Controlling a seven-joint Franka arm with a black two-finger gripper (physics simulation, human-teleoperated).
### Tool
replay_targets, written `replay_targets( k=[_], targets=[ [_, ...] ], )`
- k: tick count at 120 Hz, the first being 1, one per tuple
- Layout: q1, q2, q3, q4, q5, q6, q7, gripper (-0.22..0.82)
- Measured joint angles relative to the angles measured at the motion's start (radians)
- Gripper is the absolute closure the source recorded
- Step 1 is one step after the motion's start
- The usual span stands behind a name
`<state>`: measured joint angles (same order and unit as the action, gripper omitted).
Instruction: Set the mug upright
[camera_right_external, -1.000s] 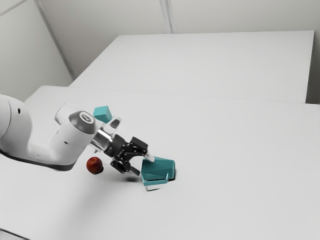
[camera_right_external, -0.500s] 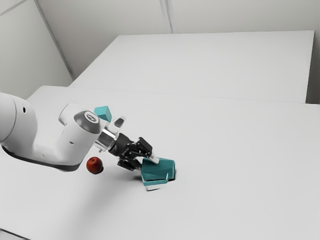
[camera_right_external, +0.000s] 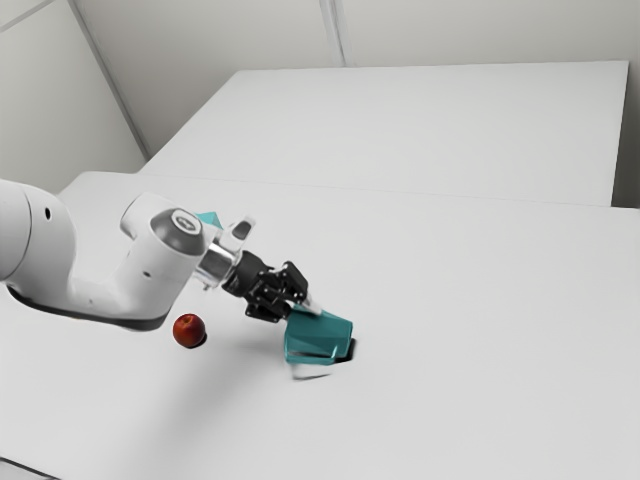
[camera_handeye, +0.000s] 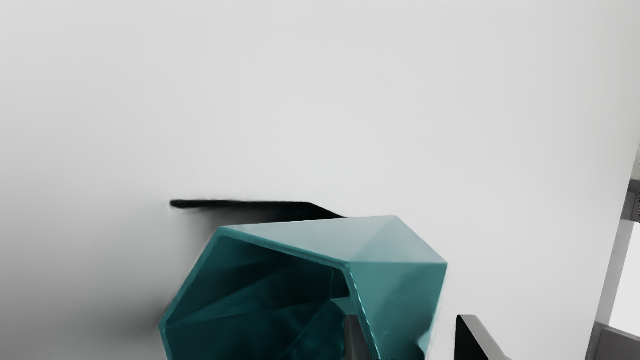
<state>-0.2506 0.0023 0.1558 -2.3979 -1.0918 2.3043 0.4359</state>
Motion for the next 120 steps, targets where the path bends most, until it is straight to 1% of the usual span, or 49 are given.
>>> replay_targets(
  k=[23, 44, 68, 107, 120],
  targets=[
    [-0.005, -0.001, -0.001, 0.015, 0.0, 0.001, -0.014, 0.55],
    [-0.009, 0.0, -0.003, 0.029, -0.001, 0.002, -0.031, 0.65],
    [-0.009, 0.002, -0.011, 0.036, 0.0, 0.003, -0.048, 0.73],
    [-0.02, -0.006, -0.021, 0.057, 0.015, 0.006, -0.076, 0.77],
    [-0.035, -0.03, -0.015, 0.075, 0.058, 0.006, -0.084, 0.78]
  ],
)
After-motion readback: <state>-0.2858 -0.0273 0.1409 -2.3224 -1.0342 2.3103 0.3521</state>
